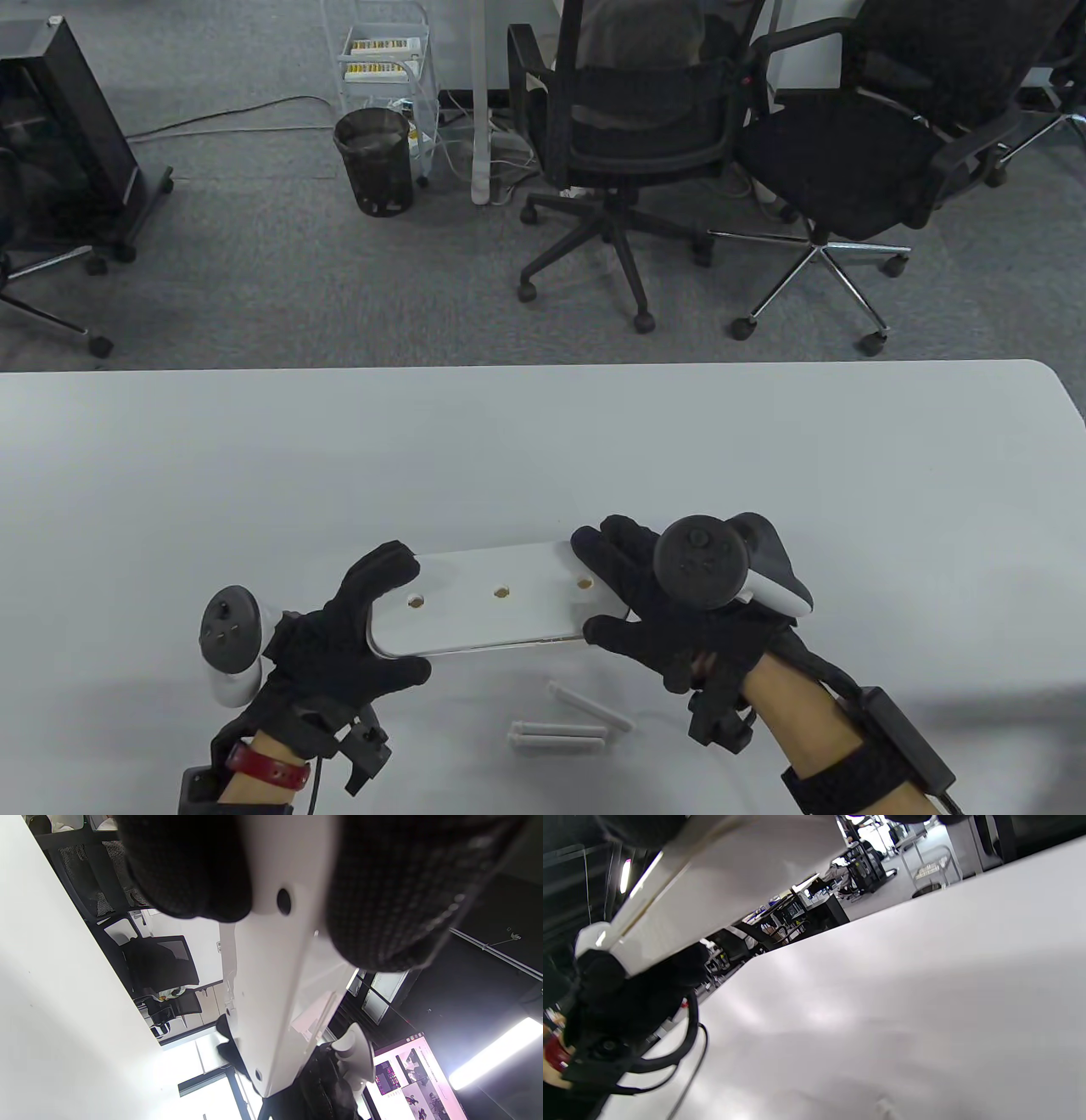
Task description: Fit Hanoi Tower parts together into a complete Hanoi Tower
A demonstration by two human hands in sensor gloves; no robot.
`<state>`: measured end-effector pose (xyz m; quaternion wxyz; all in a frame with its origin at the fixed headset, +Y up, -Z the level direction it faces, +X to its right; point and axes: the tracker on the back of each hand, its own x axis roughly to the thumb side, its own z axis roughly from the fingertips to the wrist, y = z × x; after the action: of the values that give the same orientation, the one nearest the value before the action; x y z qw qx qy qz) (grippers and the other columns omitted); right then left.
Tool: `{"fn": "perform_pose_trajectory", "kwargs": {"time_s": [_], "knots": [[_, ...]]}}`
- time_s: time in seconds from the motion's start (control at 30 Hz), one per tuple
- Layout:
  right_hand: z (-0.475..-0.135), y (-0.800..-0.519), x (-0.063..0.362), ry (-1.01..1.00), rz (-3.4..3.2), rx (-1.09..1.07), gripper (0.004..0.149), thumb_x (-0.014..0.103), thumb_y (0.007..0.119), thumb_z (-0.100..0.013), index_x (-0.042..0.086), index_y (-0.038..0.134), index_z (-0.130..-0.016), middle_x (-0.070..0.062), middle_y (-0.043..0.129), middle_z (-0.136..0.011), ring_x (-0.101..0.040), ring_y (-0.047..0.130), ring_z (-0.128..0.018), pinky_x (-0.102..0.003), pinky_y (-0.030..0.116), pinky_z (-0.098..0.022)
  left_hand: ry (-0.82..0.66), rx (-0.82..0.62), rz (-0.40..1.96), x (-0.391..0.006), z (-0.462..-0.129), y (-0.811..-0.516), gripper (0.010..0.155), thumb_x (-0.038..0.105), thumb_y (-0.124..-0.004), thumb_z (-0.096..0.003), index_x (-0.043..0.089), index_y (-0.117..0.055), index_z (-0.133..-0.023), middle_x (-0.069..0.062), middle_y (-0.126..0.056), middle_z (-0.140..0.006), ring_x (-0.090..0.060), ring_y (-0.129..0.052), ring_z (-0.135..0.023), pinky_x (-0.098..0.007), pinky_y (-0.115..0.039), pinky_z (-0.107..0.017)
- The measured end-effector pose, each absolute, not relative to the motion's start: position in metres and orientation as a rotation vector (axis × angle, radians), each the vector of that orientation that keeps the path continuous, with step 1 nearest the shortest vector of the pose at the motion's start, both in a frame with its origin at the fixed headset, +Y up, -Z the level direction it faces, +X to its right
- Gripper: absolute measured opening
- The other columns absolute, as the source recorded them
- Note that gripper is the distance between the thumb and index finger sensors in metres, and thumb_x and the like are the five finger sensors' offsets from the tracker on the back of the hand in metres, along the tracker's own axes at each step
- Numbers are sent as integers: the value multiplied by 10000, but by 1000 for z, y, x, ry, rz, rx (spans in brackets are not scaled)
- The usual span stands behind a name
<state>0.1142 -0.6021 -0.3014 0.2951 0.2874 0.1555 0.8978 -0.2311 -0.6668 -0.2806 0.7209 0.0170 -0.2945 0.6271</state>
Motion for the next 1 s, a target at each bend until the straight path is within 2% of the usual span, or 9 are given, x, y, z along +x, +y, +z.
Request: {"fn": "perform_pose_trajectory", "kwargs": {"time_s": [0.07, 0.17, 0.27, 0.47, 0.7, 0.87, 1.0], "knots": [[-301, -610, 116, 407, 2307, 696, 824, 542, 644, -402, 275, 197, -1041, -254, 153, -1117, -602, 486, -961, -681, 521, -668, -649, 45, 1391, -230, -280, -667, 973, 429, -1066, -302, 335, -477, -1070, -269, -341, -1102, -369, -953, -735, -398, -887, -567], [-302, -619, 115, 442, 2208, 660, 854, 524, 643, -415, 229, 115, -1018, -242, 148, -1112, -551, 685, -884, -642, 652, -609, -646, 54, 1387, -231, -279, -667, 995, 429, -1063, -305, 346, -442, -1077, -267, -336, -1102, -370, -950, -738, -399, -885, -570], [-301, -622, 111, 470, 2161, 660, 865, 503, 650, -425, 211, 78, -1004, -230, 69, -1094, -520, 713, -866, -626, 669, -600, -648, 58, 1389, -230, -279, -667, 1019, 427, -1060, -310, 365, -399, -1082, -267, -326, -1104, -373, -944, -745, -402, -882, -574], [-301, -619, 111, 406, 2138, 654, 860, 462, 688, -429, 145, 148, -1017, -217, 7, -1074, -492, 739, -840, -601, 687, -594, -634, 63, 1404, -227, -278, -667, 1002, 432, -1048, -317, 352, -404, -1081, -263, -314, -1106, -376, -936, -758, -405, -878, -583], [-301, -620, 114, 372, 2090, 644, 847, 416, 722, -428, 125, 196, -1025, -250, 18, -1065, -483, 735, -824, -609, 675, -601, -631, 59, 1451, -225, -277, -669, 948, 513, -987, -327, 328, -443, -1081, -253, -311, -1113, -415, -902, -793, -432, -853, -609], [-303, -616, 117, 339, 2060, 615, 831, 357, 772, -416, 126, 255, -1025, -240, 87, -1083, -478, 772, -772, -616, 693, -586, -630, 71, 1437, -222, -273, -663, 843, 453, -981, -370, 254, -538, -1060, -258, -292, -1126, -462, -899, -792, -460, -857, -605], [-303, -615, 119, 329, 2079, 618, 828, 352, 784, -412, 126, 275, -1025, -238, 121, -1090, -477, 789, -765, -613, 705, -584, -632, 57, 1400, -222, -273, -662, 868, 460, -994, -360, 240, -536, -1063, -243, -306, -1128, -455, -912, -782, -446, -866, -597]]}}
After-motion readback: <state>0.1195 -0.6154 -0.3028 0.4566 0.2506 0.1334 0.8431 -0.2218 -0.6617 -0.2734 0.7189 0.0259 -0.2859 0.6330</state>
